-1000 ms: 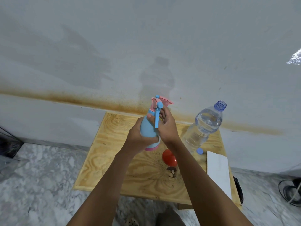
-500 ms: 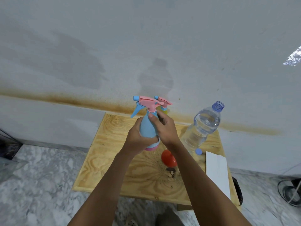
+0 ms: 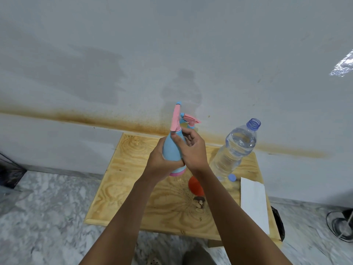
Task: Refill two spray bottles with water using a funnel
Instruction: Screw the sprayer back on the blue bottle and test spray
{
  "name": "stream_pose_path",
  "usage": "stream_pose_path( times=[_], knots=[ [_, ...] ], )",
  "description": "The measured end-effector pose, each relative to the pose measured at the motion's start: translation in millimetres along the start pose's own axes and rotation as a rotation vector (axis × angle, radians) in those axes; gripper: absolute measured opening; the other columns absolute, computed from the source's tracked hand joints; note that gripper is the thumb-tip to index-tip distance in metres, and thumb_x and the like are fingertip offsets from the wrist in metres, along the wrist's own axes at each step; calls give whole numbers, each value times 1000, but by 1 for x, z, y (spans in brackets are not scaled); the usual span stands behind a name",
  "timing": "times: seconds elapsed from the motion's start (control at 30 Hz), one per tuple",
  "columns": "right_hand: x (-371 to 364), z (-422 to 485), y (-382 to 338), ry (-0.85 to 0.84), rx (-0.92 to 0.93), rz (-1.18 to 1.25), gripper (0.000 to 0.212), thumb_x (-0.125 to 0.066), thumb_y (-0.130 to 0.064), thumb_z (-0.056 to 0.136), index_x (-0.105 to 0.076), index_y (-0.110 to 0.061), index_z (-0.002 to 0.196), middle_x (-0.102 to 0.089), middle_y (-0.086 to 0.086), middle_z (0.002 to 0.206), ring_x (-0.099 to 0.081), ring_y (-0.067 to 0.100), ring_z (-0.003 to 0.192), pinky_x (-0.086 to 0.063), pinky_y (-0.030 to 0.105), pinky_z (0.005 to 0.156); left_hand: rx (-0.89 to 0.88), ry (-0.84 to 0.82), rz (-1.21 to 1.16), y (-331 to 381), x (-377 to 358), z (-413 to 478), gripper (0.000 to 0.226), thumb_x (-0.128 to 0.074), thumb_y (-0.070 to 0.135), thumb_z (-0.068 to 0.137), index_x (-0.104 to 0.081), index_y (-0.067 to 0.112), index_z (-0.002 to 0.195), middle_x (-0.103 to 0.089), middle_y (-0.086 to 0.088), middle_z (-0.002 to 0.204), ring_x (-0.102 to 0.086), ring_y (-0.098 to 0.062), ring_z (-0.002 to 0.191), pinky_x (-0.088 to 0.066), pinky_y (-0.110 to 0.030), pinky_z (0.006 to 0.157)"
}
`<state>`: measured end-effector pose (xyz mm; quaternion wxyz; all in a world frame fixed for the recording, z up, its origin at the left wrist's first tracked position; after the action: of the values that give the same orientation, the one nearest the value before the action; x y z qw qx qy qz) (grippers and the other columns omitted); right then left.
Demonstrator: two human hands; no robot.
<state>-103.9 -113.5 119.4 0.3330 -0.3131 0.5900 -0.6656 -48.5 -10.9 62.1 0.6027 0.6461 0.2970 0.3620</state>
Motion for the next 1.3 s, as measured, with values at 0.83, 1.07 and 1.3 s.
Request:
stream_pose_path(
  times=[0.83,1.07,1.3],
  knots=[
    [2,-9,-4,-4,-34,87,31,-77,-22,87,-67,-18,116,-72,-1,111,-69,15,105,-57,41,95,6,-34,-66,10,3,-8,78,-89,29,61,-53,36,130,-66,7,115,-68,-15,105,-61,-46,82],
    [2,-4,-9,-113,-95,190,21,-62,-17,97,-66,-24,117,-75,-6,106,-72,14,98,-59,32,81,-47,-68,-80,22,3,-10,80,-88,29,64,-50,39,133,-63,0,119,-65,-20,110,-61,-51,81],
    [6,3,-14,-87,-41,38,29,-68,-23,94,-65,-15,122,-71,5,115,-69,18,104,-58,43,92,-66,-87,-72,27,4,-12,79,-88,23,74,-45,45,138,-62,8,122,-62,-14,113,-62,-40,81]
  ],
)
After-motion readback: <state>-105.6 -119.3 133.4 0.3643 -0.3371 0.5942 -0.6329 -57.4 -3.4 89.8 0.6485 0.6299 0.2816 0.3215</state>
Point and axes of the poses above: each hand's wrist, its own z-axis towards the middle knuckle, its own x-axis out of the back of the hand, y = z × x, the point moved 7 cm from there along z, towards the middle knuckle
